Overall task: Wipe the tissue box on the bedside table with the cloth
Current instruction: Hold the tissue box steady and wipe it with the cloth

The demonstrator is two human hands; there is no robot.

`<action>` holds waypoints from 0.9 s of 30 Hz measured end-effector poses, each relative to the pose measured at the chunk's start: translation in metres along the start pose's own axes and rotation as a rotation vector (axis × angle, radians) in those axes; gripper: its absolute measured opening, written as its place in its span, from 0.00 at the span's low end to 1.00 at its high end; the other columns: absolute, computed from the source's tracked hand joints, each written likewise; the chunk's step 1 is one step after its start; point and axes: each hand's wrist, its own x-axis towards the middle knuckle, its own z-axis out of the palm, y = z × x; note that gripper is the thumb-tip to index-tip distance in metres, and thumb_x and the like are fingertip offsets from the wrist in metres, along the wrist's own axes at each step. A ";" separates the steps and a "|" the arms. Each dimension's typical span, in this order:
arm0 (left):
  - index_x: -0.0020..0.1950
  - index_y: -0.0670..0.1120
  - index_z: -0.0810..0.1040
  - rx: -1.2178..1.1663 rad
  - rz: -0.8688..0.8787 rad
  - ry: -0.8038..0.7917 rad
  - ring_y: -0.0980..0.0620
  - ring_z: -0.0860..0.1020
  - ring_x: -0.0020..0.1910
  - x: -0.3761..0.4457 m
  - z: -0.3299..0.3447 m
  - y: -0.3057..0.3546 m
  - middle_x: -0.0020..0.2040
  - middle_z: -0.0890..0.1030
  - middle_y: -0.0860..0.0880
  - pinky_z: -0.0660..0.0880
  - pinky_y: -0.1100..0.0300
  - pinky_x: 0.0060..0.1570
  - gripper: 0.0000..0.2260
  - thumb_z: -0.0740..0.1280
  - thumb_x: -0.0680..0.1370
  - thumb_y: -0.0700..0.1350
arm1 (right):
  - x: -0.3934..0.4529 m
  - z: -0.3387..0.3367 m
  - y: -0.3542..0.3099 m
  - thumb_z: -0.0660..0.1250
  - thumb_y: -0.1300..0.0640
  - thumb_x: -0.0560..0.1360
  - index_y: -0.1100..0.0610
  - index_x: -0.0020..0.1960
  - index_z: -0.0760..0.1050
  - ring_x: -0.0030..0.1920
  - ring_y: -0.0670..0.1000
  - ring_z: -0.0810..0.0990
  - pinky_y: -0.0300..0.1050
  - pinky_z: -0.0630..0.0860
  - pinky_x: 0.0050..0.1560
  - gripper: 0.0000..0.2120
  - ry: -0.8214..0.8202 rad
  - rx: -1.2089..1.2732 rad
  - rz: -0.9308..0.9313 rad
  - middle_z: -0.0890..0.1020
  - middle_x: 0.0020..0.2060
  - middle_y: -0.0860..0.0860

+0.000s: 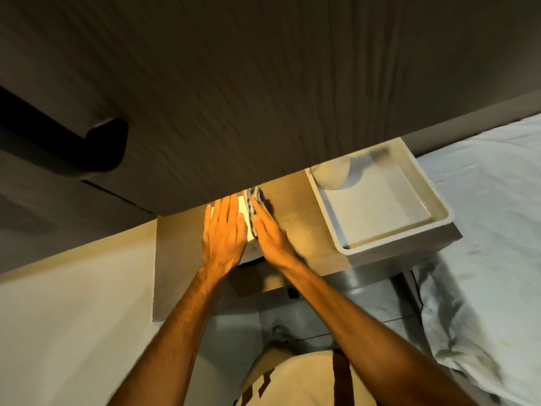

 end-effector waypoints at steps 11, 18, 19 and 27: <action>0.81 0.43 0.59 0.041 -0.027 -0.019 0.43 0.63 0.81 0.002 0.000 0.001 0.81 0.66 0.43 0.49 0.47 0.81 0.27 0.45 0.84 0.52 | -0.001 -0.011 0.028 0.54 0.45 0.86 0.42 0.82 0.57 0.77 0.52 0.68 0.43 0.67 0.71 0.24 0.046 -0.122 0.063 0.66 0.79 0.52; 0.80 0.44 0.60 0.028 0.010 0.027 0.40 0.68 0.77 0.002 -0.003 0.004 0.77 0.71 0.41 0.57 0.43 0.79 0.25 0.44 0.85 0.51 | 0.022 -0.007 0.005 0.53 0.39 0.82 0.33 0.77 0.58 0.70 0.43 0.76 0.42 0.76 0.69 0.24 -0.064 -0.100 -0.033 0.72 0.75 0.49; 0.81 0.44 0.58 0.028 -0.007 0.000 0.42 0.64 0.80 0.002 -0.002 0.003 0.80 0.67 0.42 0.54 0.43 0.81 0.27 0.43 0.85 0.52 | 0.031 -0.010 0.002 0.54 0.44 0.84 0.40 0.80 0.59 0.73 0.50 0.75 0.50 0.74 0.73 0.24 -0.070 -0.112 -0.036 0.72 0.76 0.53; 0.82 0.43 0.58 0.026 -0.035 -0.029 0.44 0.61 0.81 0.002 -0.003 0.004 0.81 0.64 0.43 0.52 0.44 0.82 0.29 0.43 0.83 0.52 | -0.023 -0.004 0.053 0.51 0.48 0.87 0.34 0.81 0.50 0.79 0.48 0.63 0.38 0.64 0.72 0.25 0.013 -0.173 0.084 0.61 0.82 0.47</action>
